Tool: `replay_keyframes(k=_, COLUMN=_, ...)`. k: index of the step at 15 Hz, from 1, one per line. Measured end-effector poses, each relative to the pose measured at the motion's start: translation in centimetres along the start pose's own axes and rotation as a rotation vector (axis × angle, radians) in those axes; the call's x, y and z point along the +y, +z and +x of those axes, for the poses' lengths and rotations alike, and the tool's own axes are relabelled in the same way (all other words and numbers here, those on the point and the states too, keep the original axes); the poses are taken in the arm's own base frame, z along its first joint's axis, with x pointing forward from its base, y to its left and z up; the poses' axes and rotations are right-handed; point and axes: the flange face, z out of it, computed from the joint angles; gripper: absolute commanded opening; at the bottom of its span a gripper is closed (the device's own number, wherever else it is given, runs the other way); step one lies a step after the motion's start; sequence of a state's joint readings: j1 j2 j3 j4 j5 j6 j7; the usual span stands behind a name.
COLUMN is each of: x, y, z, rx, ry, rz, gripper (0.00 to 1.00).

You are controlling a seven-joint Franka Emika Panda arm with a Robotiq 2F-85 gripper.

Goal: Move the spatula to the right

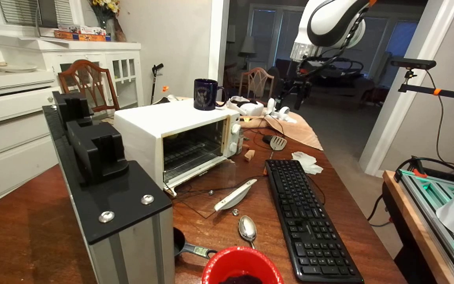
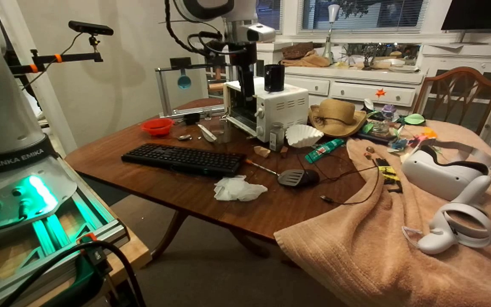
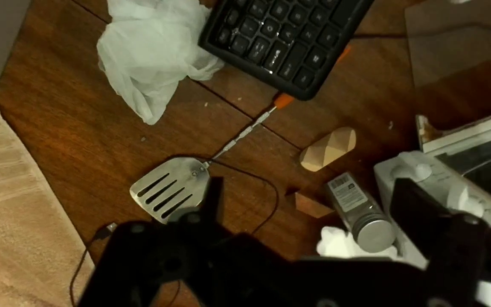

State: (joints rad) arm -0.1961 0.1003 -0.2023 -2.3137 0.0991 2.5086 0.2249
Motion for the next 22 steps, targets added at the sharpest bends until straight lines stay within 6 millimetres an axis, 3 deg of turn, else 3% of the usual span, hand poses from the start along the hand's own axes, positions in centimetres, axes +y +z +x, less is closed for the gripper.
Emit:
replay_keyframes(k=4, x=1.4, y=3.3, z=2.8, rx=0.002, ry=0.207, rz=0.022, gripper=1.00)
replay_keyframes(k=7, x=1.7, y=5.9, z=3.6, rx=-0.004, ry=0.317, rz=0.009, gripper=1.00)
replay_keyframes(k=13, x=1.5, y=5.3, z=3.7, rx=0.005, ry=0.314, rz=0.015, gripper=1.00)
replay_keyframes(k=16, x=1.7, y=6.0, z=3.7, rx=-0.005, ry=0.325, rz=0.011, gripper=1.00)
replay_keyframes(k=22, x=3.7, y=13.0, z=2.5, rx=-0.062, ry=0.474, rz=0.014, gripper=1.00)
